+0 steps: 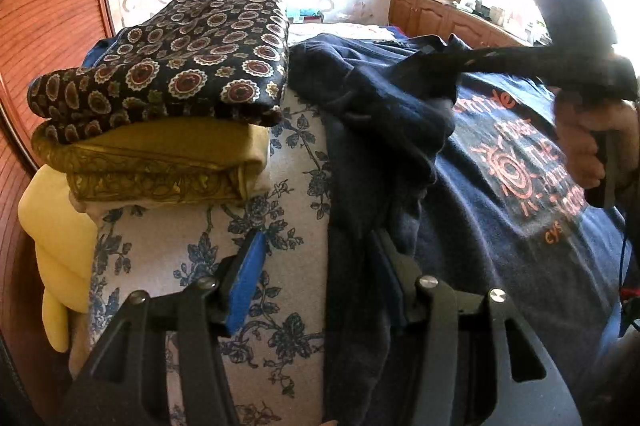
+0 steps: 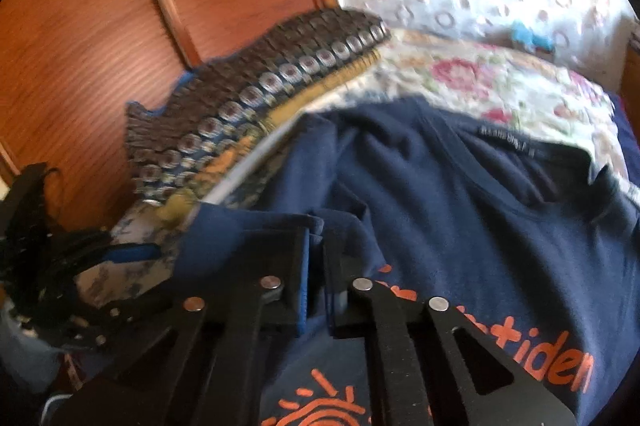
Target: Fold small clothes
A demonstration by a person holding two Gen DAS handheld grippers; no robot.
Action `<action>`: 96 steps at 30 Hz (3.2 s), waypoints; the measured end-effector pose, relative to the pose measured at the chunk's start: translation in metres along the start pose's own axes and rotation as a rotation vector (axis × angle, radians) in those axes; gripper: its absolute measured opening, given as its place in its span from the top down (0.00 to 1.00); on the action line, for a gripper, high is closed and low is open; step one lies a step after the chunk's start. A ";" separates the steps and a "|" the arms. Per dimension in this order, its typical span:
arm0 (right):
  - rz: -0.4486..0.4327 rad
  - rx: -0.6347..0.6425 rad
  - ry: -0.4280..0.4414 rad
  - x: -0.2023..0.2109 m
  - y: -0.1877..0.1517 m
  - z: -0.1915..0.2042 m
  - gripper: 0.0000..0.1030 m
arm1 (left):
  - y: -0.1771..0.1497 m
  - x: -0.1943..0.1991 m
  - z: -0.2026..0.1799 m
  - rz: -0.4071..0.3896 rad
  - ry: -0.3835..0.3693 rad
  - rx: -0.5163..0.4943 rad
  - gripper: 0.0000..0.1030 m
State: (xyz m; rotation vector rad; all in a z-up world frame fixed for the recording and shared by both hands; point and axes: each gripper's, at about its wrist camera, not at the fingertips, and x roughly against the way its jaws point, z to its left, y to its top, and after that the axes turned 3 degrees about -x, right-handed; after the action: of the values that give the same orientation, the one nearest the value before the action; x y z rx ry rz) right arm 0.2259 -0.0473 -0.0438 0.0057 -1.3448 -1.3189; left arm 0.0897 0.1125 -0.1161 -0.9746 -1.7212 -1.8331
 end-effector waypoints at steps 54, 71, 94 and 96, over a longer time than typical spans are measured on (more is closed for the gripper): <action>-0.042 0.062 -0.291 0.053 -0.049 0.014 0.42 | 0.001 0.000 0.000 -0.002 -0.004 0.003 0.47; -0.116 -0.200 -0.452 0.148 -0.088 -0.100 0.45 | 0.002 0.002 0.000 -0.008 0.013 0.003 0.47; -0.194 -0.561 -0.535 0.282 -0.190 -0.245 0.45 | 0.060 0.006 -0.112 -0.061 -0.107 -0.127 0.47; -0.204 -0.586 -0.517 0.281 -0.189 -0.251 0.45 | 0.064 -0.002 -0.116 -0.046 -0.108 -0.127 0.47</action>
State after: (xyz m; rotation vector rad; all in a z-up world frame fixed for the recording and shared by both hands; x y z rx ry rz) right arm 0.1855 -0.4663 -0.0616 -0.6521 -1.3453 -1.9373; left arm 0.1160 -0.0094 -0.0722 -1.1120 -1.7197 -1.9730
